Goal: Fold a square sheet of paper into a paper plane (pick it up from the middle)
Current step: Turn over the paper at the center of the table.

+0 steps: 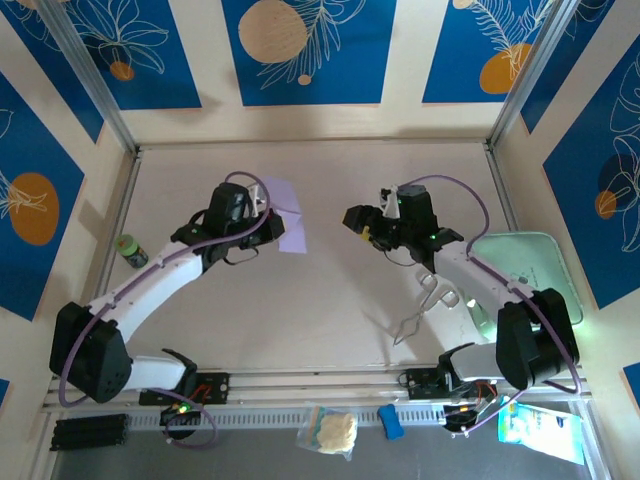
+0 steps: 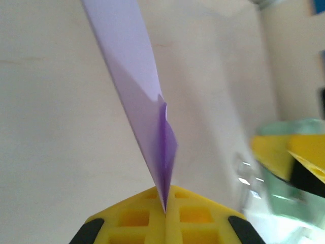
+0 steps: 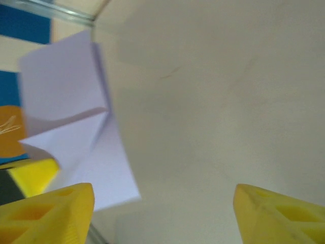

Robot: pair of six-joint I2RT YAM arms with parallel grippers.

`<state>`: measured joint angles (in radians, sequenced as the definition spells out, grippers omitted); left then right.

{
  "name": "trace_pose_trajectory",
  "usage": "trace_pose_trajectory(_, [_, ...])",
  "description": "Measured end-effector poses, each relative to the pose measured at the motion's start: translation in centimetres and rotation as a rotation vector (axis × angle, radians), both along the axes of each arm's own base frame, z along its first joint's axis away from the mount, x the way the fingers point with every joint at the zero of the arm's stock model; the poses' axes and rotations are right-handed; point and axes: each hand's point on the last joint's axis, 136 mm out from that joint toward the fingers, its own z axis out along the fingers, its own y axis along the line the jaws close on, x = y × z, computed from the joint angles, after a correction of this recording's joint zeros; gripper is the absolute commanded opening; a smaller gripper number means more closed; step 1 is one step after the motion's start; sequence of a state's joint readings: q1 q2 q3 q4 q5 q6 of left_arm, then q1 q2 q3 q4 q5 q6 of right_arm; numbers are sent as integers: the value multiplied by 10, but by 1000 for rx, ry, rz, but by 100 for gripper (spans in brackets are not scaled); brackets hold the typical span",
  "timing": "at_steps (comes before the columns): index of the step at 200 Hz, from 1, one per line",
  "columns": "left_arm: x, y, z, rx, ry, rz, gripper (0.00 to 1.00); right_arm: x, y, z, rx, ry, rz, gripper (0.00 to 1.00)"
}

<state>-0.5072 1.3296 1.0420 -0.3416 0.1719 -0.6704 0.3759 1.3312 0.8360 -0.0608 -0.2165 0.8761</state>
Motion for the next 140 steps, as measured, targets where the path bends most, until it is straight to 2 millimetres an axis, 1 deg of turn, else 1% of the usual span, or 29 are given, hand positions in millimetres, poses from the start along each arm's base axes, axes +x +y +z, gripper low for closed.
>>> trace_pose_trajectory(19, [9, 19, -7, 223, -7, 40, 6, 0, -13, -13, -81, 14, -37, 77])
trace_pose_trajectory(37, [12, 32, -22, 441, 16, 52, 6, 1, -25, -23, -141, 31, -82, 77])
trace_pose_trajectory(65, [20, 36, -48, 753, 48, 38, 6, 8, -46, -31, -208, 47, -165, 76])
trace_pose_trajectory(90, [25, 32, -75, 965, 77, 11, 3, 14, -67, -34, -249, 53, -236, 75])
trace_pose_trajectory(104, [28, 23, -90, 1048, 91, -14, 3, 17, -79, -36, -262, 62, -274, 74])
trace_pose_trajectory(121, [28, 8, -111, 1088, 114, -51, 8, 21, -98, -38, -277, 77, -323, 74])
trace_pose_trajectory(140, [23, -6, -132, 1073, 154, -79, 15, 22, -115, -38, -282, 96, -366, 74])
